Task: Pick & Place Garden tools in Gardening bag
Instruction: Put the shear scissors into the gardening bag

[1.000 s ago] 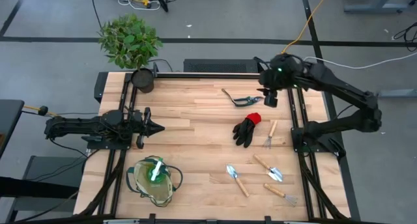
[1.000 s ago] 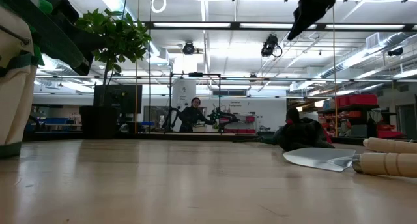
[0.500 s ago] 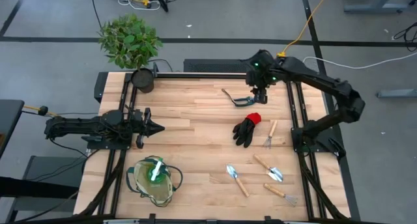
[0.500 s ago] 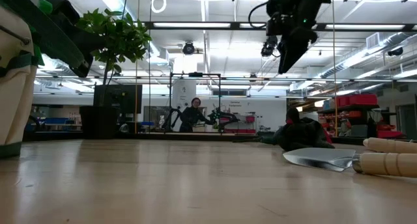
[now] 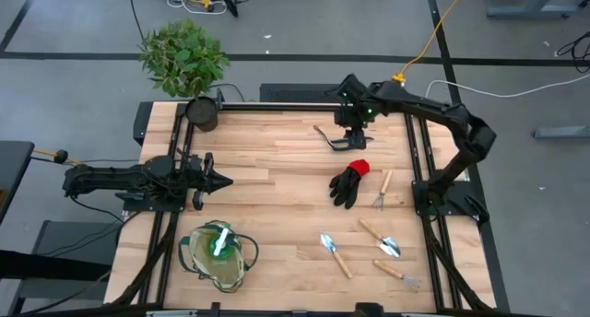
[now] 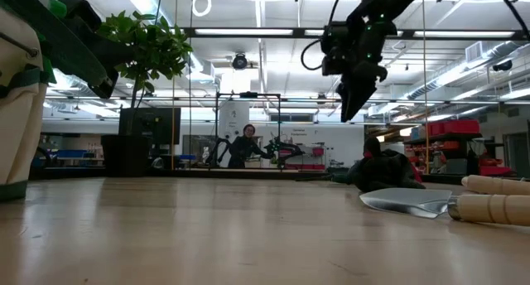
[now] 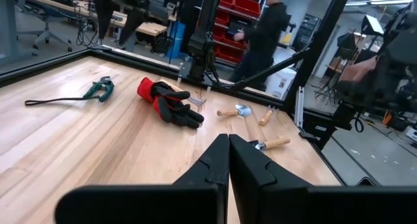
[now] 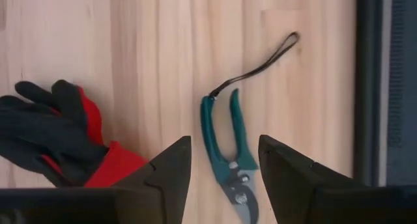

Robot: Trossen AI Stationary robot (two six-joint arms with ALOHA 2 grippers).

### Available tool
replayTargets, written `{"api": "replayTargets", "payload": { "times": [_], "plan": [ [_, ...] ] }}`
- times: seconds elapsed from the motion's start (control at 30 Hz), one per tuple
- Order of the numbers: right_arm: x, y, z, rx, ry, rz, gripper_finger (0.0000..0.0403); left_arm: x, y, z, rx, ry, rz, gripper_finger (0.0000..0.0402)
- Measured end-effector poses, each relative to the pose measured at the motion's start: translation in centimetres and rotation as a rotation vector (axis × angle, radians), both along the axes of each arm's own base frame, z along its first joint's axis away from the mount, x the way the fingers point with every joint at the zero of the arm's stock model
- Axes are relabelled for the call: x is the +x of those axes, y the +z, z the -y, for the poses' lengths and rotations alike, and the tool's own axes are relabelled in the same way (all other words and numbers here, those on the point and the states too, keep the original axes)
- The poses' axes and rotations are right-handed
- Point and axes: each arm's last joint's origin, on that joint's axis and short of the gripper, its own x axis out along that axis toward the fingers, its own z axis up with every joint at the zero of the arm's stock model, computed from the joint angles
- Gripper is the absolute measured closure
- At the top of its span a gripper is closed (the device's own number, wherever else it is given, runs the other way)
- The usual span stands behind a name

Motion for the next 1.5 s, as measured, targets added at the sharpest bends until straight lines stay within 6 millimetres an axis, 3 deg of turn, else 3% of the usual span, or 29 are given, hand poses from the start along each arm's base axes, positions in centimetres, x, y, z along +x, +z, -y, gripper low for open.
{"api": "replayTargets", "payload": {
  "times": [0.53,1.5],
  "plan": [
    [-1.2,-7.6,-0.8,-0.045,0.059,-0.025,0.0223,0.0,0.0,-0.1,0.002,0.037,-0.001,0.0388],
    [-0.3,-12.3,-0.1,-0.017,0.082,-0.071,0.0223,0.0,-0.2,-0.1,0.002,0.038,-0.017,0.0388]
  ]
}}
